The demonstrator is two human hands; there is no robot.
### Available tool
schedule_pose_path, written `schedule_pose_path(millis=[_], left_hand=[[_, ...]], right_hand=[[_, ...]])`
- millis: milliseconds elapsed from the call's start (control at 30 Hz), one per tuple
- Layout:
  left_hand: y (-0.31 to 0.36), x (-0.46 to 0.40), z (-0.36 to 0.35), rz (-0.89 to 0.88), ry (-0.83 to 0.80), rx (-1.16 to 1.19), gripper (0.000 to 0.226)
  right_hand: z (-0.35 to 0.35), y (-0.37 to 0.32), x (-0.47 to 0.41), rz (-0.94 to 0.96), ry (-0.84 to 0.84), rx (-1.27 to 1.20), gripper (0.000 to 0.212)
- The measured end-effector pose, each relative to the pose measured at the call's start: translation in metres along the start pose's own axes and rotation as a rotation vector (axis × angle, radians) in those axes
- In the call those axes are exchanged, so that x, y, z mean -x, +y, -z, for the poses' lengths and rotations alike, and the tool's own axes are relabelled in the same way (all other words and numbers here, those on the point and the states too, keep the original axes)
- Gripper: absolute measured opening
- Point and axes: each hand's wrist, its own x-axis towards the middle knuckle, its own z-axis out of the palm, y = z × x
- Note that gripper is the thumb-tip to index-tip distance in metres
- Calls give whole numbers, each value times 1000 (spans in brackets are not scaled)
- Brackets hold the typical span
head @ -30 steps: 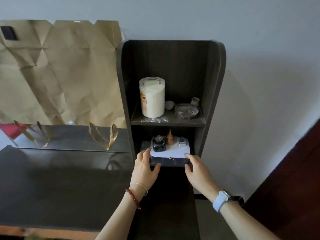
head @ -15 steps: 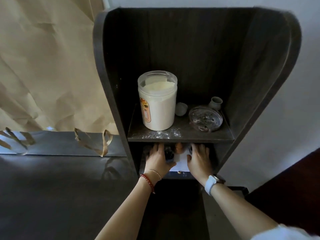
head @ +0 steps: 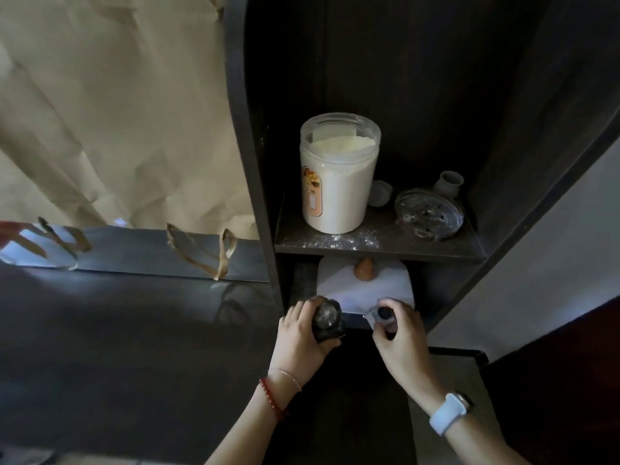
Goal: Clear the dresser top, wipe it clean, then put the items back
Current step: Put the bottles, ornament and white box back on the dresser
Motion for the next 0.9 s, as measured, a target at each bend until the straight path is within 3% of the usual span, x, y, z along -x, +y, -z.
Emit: schedule_pose_path(millis=[233, 367, 567, 700, 900], left_hand=[[-67, 82, 38, 317, 130, 17, 64], [-111, 100, 72, 428, 212, 8, 63], [-187, 79, 123, 430, 197, 38, 62], [-232, 45, 152, 368, 77, 75, 62], [-263, -2, 174, 242, -83, 85, 63]], right_hand=[[-53, -29, 61, 93, -375, -160, 34], [-105, -56, 74, 117, -481, -131, 35], [-187, -99, 57, 61, -380, -56, 30], [-242, -114, 27, -37, -225, 91, 25], [-273, -109, -15, -291, -182, 307, 13]])
